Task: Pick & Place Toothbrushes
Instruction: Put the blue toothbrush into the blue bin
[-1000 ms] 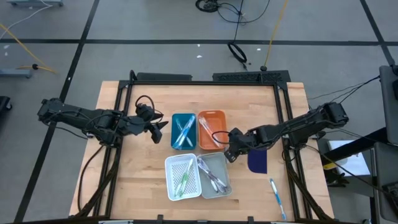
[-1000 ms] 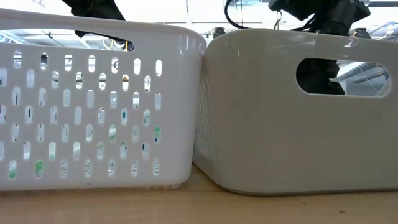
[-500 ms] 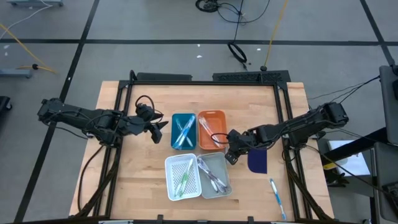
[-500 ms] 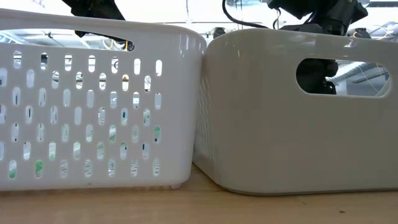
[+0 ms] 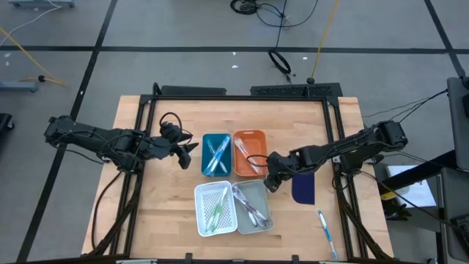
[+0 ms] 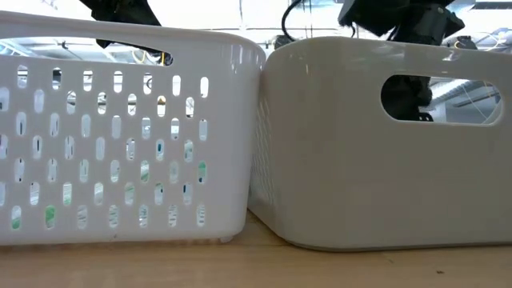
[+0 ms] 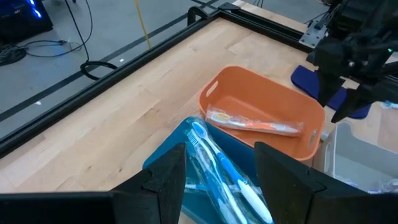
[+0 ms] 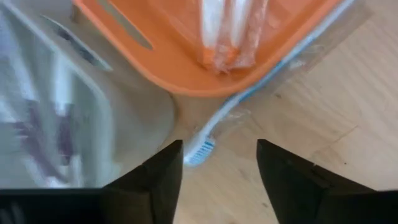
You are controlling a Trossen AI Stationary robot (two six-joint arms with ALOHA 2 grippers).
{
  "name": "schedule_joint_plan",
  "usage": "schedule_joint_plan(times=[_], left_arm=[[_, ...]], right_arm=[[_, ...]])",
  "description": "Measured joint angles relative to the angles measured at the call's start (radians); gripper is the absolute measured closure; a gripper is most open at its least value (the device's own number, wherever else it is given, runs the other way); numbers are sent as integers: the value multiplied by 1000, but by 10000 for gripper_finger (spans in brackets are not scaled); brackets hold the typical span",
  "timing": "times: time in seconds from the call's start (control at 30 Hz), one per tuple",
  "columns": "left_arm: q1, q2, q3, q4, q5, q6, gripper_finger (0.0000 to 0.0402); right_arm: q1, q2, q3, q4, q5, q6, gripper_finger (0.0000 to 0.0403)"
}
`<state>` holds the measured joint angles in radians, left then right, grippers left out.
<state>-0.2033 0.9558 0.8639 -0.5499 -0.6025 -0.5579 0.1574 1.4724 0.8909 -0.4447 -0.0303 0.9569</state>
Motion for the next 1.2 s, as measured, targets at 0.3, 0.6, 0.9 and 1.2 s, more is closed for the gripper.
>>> schedule_joint_plan(times=[0.3, 0.6, 0.9, 1.2], left_arm=[[0, 0, 0, 0, 0, 3, 215], [0, 0, 0, 0, 0, 4, 215], [0, 0, 0, 1, -1, 29, 215], [0, 0, 0, 2, -1, 28, 215]], right_arm=[[-28, 30, -2, 7, 6, -4, 175], [-48, 65, 0, 37, 6, -8, 187], [-49, 74, -1, 35, 30, 0, 188], [-49, 185, 3, 79, 9, 5, 188]])
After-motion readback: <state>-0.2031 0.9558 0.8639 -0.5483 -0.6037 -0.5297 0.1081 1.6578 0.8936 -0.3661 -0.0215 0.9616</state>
